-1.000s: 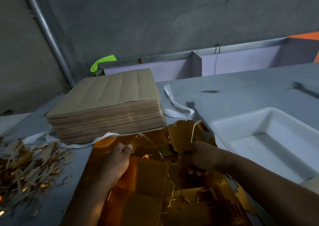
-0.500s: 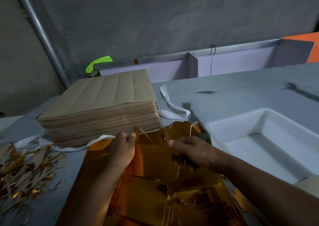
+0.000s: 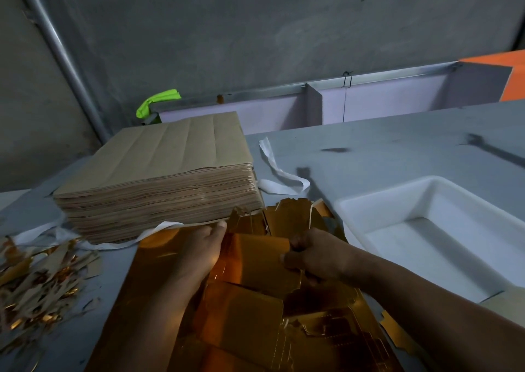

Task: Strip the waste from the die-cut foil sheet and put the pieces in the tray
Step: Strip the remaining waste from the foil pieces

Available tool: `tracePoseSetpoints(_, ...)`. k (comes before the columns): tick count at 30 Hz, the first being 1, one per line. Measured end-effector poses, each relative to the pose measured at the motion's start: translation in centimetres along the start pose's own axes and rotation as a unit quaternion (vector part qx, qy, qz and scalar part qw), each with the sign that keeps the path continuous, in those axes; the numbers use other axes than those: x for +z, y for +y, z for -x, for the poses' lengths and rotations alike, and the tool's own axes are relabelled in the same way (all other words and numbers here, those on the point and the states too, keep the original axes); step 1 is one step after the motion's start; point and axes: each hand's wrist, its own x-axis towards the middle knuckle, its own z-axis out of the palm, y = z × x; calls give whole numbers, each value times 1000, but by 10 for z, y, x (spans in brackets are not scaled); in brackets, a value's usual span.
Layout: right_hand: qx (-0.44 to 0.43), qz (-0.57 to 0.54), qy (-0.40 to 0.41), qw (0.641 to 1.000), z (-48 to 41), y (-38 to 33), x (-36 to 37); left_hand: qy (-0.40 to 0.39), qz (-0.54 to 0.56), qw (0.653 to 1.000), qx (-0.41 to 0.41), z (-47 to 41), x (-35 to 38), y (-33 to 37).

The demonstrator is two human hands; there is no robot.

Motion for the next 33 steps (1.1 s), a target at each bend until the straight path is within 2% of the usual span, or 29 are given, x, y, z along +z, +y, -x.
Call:
tracePoseSetpoints(3,8,12,-3,1000,0,-1,0,-18,-4,1000,6,6,6,-14)
tracePoseSetpoints(8,16,35,-12,999,1,0,0,8,28,998,61,19,17,-29)
tracePoseSetpoints(20,12,49,-21,999,0,-1,2,29,76,994,73,20,22,-38)
tracePoseSetpoints(33,30,57,-37,997,3,-9,3,29,59,995,79,19,25,-38)
